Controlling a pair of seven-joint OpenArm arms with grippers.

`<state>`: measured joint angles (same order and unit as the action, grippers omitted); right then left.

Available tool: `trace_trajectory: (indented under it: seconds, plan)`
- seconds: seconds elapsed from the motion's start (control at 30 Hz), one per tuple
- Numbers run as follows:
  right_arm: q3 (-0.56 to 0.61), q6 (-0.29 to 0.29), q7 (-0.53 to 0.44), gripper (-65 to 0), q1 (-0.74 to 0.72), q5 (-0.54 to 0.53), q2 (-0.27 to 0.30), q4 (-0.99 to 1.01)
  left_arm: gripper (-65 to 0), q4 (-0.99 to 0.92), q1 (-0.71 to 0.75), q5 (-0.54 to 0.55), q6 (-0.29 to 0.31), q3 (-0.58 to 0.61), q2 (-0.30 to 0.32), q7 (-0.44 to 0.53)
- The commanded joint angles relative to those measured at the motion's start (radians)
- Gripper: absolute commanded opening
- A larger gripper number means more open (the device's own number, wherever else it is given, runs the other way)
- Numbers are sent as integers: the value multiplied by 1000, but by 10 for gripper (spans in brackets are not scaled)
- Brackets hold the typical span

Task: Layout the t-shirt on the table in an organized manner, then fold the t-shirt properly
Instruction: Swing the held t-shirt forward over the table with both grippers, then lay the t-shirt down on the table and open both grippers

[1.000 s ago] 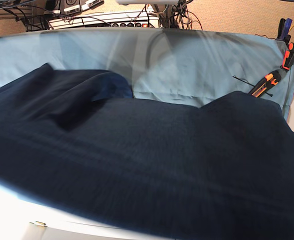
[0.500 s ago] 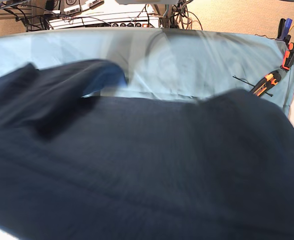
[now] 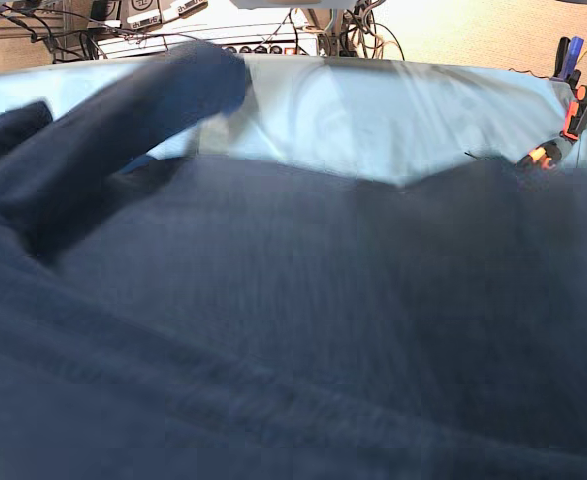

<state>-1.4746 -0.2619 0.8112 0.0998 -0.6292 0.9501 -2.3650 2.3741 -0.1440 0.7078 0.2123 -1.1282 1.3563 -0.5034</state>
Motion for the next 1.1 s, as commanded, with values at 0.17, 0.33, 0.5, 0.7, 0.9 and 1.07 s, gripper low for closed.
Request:
trace_trajectory:
  seconds: [0.17, 0.33, 0.5, 0.7, 0.9, 1.07]
  plan:
    - [-9, -32, 69, -650, 3, -48, -13, 9, -650, -18, -5, -15, -29, -9, -60, -66]
    - [18, -41, 74, -650, 3, -63, -82, 9, -650, -18, 48, 11, -4, -6, -148, -72]
    - [129, -72, 74, -650, 3, -58, -131, 9, -650, -18, 155, 11, 23, -6, -230, -64]
    - [307, -78, 69, -650, 3, 37, -159, 9, -650, -31, 229, 29, 26, -6, -308, -65]
    - [356, -78, 21, -650, 2, 48, -158, 15, -650, -60, 230, 31, 48, -6, -315, -65]
    - [356, -78, -31, -650, -1, 46, -127, 118, -650, -64, 230, 31, 48, -6, -315, -65]
